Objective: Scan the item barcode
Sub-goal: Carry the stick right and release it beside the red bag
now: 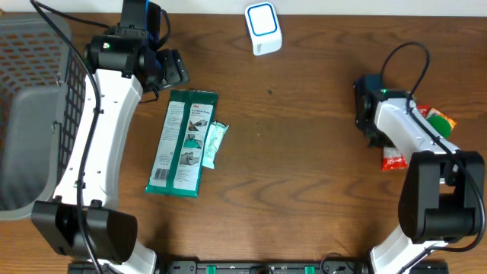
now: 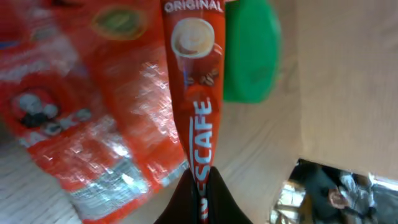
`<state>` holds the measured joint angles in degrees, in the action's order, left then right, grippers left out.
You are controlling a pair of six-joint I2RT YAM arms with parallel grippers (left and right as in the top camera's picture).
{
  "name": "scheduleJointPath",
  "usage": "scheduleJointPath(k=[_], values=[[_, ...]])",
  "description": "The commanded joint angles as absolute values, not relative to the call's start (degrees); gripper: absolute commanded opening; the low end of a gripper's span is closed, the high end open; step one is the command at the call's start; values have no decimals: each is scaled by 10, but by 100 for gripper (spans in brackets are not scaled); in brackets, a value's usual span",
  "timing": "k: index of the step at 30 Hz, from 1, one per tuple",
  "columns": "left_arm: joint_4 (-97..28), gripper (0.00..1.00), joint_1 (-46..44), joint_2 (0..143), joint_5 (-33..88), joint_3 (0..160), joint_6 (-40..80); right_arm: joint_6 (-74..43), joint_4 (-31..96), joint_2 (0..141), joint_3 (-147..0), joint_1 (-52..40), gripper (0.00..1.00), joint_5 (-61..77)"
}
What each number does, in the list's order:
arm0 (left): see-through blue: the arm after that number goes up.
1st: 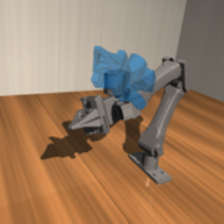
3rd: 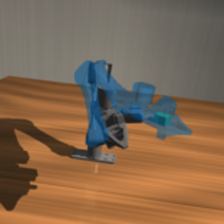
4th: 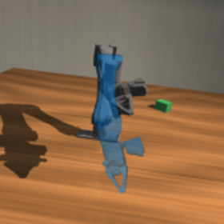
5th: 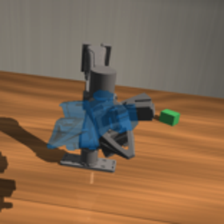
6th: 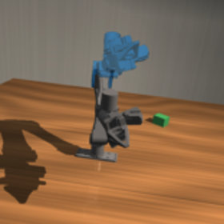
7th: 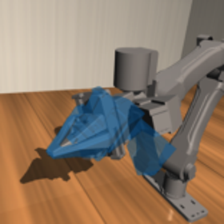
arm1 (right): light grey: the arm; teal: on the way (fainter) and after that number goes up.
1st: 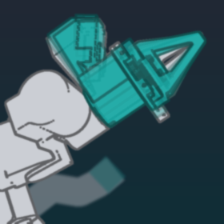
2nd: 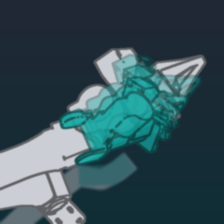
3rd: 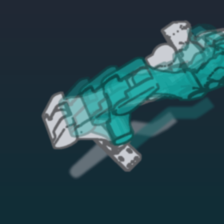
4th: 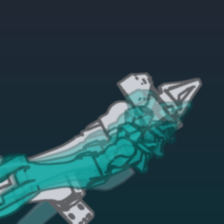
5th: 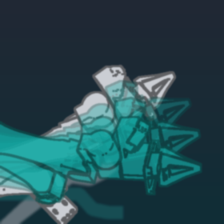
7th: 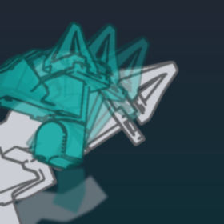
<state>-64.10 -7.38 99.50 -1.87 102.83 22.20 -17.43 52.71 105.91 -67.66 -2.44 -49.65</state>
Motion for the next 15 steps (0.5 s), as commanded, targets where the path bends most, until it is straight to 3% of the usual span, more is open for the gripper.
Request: scheduleJointPath(k=[1, 8, 15], values=[[-642, 86, -72, 990, -26, 1031, 215, -40, 480, 1061, -646, -21, 1, -467], [-642, 86, -72, 990, -26, 1031, 215, -12, 472, 1061, -636, -21, 4, -454], [-642, 86, -72, 990, -26, 1031, 214, -12, 476, 1061, -636, -21, 46, -454]])
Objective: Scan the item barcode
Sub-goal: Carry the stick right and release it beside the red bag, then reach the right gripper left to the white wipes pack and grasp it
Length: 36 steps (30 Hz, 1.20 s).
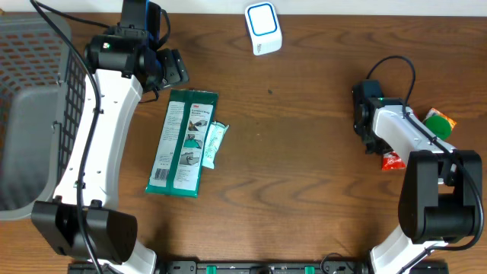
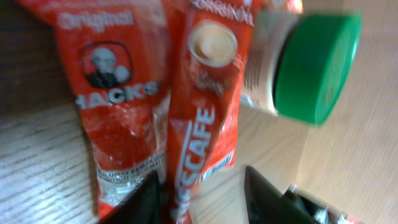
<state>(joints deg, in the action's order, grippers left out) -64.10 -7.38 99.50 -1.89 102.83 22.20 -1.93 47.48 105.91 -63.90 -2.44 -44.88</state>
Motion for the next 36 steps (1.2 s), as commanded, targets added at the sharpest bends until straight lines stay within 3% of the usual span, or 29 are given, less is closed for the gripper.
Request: scheduleJointPath(k=[1, 3, 5, 14, 19, 24, 25, 28, 32, 36], values=[[-642, 86, -72, 990, -26, 1031, 214, -12, 476, 1061, -636, -21, 49, -454], [-642, 86, -72, 990, -26, 1031, 215, -12, 476, 1061, -636, -21, 63, -454], [-642, 86, -72, 990, -26, 1031, 215, -12, 476, 1061, -636, -22, 68, -454], [-642, 86, -72, 990, -26, 1031, 215, -26, 480, 1052, -656, -85, 77, -432], [-642, 86, -72, 990, -26, 1031, 215, -29, 460, 1051, -684, -133, 85, -270], [-642, 86, -72, 990, -26, 1031, 215, -30, 388, 1051, -691, -174, 86, 76], [-642, 86, -72, 990, -26, 1031, 214, -30, 354, 1051, -691, -189, 89, 221], [-642, 86, -72, 990, -26, 1031, 215, -30, 308, 1051, -691, -216, 93, 377], [-642, 86, -72, 990, -26, 1031, 214, -63, 287, 1051, -691, -254, 95, 395], [-642, 86, -72, 990, -26, 1031, 215, -172, 246, 1051, -689, -294, 95, 376]])
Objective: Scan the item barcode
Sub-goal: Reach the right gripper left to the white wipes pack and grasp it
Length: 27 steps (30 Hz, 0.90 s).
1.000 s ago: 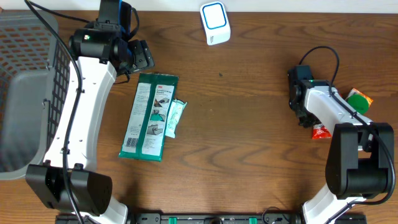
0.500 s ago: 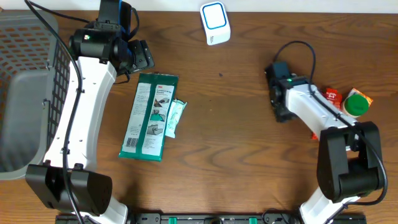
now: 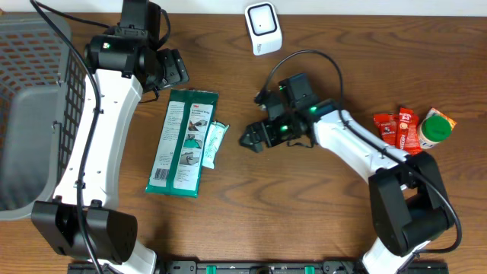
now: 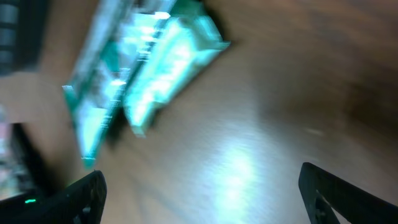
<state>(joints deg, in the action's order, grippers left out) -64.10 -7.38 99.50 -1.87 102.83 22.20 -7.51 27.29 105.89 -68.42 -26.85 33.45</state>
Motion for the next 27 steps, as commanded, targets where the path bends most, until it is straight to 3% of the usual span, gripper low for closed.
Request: scheduleJointPath(k=[1, 8, 13, 20, 24, 27], values=[[-642, 86, -72, 990, -26, 1031, 215, -193, 232, 1051, -688, -305, 96, 367], [-642, 86, -72, 990, -26, 1031, 215, -383, 150, 1051, -686, -392, 99, 215], [-642, 86, -72, 990, -26, 1031, 214, -422, 113, 1051, -686, -446, 98, 103], [-642, 86, -72, 990, -26, 1031, 215, -474, 90, 1053, -686, -494, 62, 33], [-642, 86, -72, 990, -26, 1031, 215, -558, 88, 1063, -686, -497, 55, 57], [-642, 86, -72, 990, -26, 1031, 215, -604, 88, 1081, -686, -497, 57, 72]])
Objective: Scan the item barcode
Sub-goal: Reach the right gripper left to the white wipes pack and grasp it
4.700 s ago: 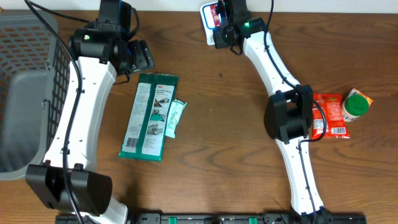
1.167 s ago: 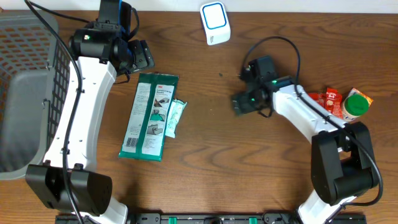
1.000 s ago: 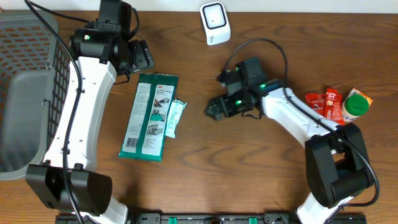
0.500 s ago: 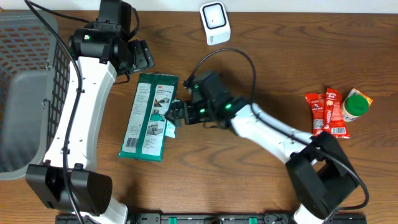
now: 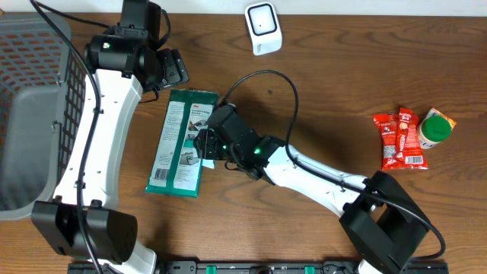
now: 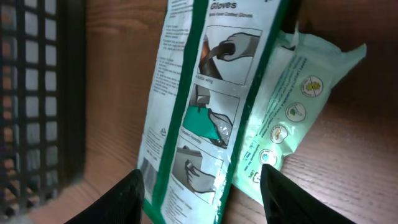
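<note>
A green-and-white gloves packet (image 5: 181, 143) lies flat on the table, with a small pale green wipes packet (image 5: 215, 143) against its right edge. My right gripper (image 5: 204, 144) reaches across from the right and hangs open just above the two packets. In the right wrist view its dark fingers (image 6: 127, 196) straddle the gloves packet (image 6: 199, 99), and the pale packet (image 6: 292, 106) lies by the right finger. Nothing is held in the right gripper (image 6: 201, 180). The white scanner (image 5: 262, 27) stands at the back. My left gripper (image 5: 172, 70) stays above the gloves packet's top end.
A grey wire basket (image 5: 30, 106) fills the left side, and its mesh (image 6: 37, 93) shows in the right wrist view. Two red sachets (image 5: 399, 138) and a green-lidded jar (image 5: 436, 129) lie at the far right.
My right gripper has moved left from the middle of the table to above the gloves and wipes packets. It is still open. The left arm has not moved.
My right gripper was shut on a red Nescafe sachet at the far right. Half a second later it was open, with the sachet lying beside the other red packet. It then stood open at mid-table, and now it is over the green packets.
</note>
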`<state>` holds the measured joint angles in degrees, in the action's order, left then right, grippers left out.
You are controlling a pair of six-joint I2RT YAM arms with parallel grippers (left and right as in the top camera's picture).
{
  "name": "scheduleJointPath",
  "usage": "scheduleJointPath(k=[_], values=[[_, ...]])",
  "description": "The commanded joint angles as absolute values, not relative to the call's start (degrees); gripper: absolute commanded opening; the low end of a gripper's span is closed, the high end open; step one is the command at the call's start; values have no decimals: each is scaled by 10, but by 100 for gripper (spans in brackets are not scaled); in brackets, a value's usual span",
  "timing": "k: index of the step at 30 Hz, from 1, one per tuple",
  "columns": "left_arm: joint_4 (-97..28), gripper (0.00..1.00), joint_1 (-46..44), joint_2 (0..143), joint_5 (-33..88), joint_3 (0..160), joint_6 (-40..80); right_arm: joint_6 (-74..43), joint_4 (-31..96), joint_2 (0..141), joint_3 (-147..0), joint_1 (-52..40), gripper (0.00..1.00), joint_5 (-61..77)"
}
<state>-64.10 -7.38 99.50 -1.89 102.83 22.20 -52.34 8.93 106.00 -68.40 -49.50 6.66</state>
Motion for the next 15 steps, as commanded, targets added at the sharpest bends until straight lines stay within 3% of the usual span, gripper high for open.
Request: scheduleJointPath(k=[1, 6, 15], values=[[-642, 86, -72, 990, -26, 1031, 215, -630, 86, 1091, -686, -497, 60, 88], [-642, 86, -72, 990, -26, 1031, 214, -658, 64, 1141, -686, -502, 65, 154], [-642, 86, -72, 990, -26, 1031, 214, -646, 16, 1188, -686, -503, 45, 236]])
